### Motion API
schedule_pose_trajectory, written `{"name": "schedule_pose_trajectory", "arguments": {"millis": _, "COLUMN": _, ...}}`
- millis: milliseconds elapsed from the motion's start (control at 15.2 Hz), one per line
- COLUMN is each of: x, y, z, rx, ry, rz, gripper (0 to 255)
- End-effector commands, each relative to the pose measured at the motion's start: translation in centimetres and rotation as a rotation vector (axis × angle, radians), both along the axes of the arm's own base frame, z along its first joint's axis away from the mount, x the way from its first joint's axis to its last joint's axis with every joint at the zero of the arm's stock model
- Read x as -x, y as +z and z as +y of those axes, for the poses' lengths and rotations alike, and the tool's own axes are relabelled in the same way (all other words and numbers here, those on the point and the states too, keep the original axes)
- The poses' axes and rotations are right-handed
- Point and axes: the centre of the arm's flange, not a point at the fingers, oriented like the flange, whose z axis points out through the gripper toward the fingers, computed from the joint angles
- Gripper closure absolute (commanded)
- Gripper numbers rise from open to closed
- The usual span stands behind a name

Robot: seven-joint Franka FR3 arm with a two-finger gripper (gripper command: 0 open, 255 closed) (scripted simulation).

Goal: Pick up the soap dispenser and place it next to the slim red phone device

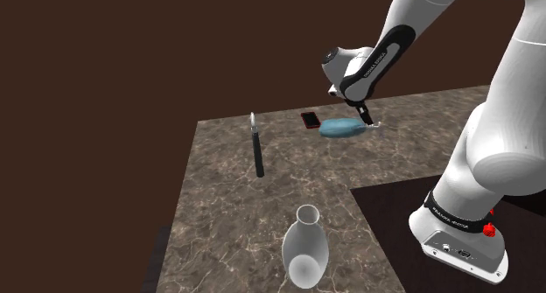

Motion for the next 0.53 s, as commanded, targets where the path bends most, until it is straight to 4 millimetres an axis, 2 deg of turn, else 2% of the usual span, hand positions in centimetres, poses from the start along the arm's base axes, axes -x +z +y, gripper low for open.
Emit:
{"name": "schedule_pose_trajectory", "arguments": {"millis": 0, "x": -0.2, "y": 0.0, "z": 0.0, "rx": -0.002, "ry": 0.004, "rz": -0.008, "gripper": 0}}
{"name": "schedule_pose_trajectory", "arguments": {"millis": 198, "x": 0.1, "y": 0.1, "z": 0.2, "rx": -0.002, "ry": 0.004, "rz": -0.008, "gripper": 0}}
{"name": "schedule_pose_trajectory", "arguments": {"millis": 462, "x": -1.5, "y": 4.2, "z": 2.6, "rx": -0.002, "ry": 0.004, "rz": -0.008, "gripper": 0}}
